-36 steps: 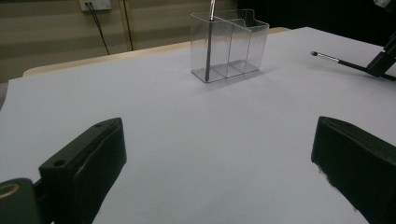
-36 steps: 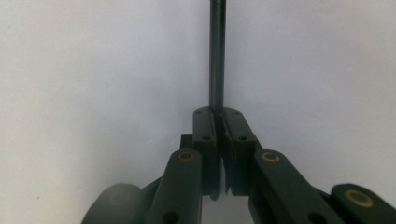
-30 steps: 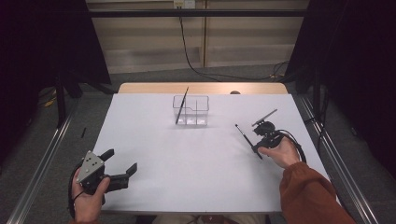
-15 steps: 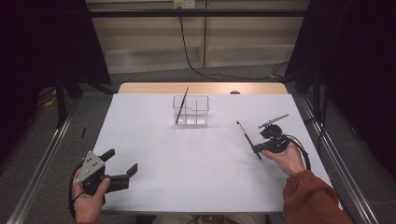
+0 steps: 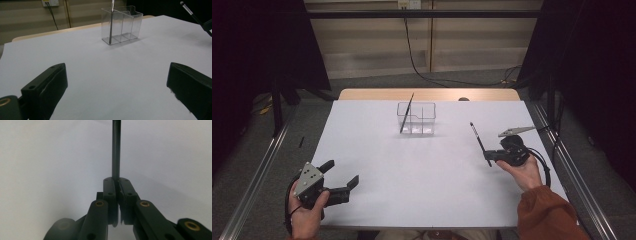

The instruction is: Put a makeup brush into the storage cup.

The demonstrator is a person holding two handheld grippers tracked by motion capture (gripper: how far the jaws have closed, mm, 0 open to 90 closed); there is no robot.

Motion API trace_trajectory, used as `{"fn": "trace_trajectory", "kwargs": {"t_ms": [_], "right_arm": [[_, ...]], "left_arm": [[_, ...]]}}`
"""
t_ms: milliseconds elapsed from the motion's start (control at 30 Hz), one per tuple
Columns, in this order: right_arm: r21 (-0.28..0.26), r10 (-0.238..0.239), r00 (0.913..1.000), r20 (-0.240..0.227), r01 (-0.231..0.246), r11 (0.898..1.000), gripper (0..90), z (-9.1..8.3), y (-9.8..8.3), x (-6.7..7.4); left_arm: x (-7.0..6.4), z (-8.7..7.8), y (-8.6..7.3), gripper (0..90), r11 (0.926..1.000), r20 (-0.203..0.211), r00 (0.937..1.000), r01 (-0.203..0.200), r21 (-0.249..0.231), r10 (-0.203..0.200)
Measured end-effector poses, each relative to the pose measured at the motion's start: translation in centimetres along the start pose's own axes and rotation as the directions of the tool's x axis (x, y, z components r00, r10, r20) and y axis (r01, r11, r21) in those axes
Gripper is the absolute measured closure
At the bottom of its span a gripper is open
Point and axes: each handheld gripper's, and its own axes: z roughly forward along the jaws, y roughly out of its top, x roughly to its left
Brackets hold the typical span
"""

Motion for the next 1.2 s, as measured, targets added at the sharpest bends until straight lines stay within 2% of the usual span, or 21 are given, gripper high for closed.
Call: {"fn": "trace_trajectory", "kwargs": {"t_ms": [200,367,533,633,900,1067,1200], "right_arm": [[-0.08,0.013,0.9998,-0.014,-0.014,0.997,84.9,-0.5,-0.5,-0.2],[-0.123,-0.011,0.9997,-0.023,0.008,0.992,84.9,-0.7,-0.9,0.0],[-0.176,-0.008,0.9995,-0.03,0.003,0.984,84.9,-1.1,-1.1,0.0],[-0.213,0.003,0.9989,-0.047,-0.013,0.977,84.9,-1.4,-1.1,0.0],[-0.297,-0.031,0.9968,-0.073,0.008,0.955,84.8,-1.9,-1.2,0.3],[-0.317,-0.044,0.9942,-0.098,0.011,0.948,84.8,-2.1,-1.0,0.7],[-0.353,-0.067,0.9918,-0.108,0.025,0.935,84.8,-2.4,-0.9,1.4]], "left_arm": [[0.0,0.0,0.0,3.3,1.0,0.002,1.0,0.002,-0.001,-0.002],[0.0,0.1,0.0,3.3,1.0,-0.004,0.9999,0.009,0.002,-0.009],[0.1,-0.1,0.0,3.0,0.9999,-0.01,0.9999,0.011,0.0,-0.011],[0.1,-0.1,0.0,3.0,0.9999,-0.011,0.9999,0.011,0.0,-0.011],[-0.1,-0.1,0.0,3.0,0.9998,-0.004,0.9998,0.021,-0.007,-0.021],[-0.1,-0.2,0.0,2.5,0.9999,-0.01,0.9999,0.014,-0.004,-0.014],[-0.2,-0.1,0.0,2.5,0.9998,-0.007,0.9999,0.015,-0.011,-0.015]]}}
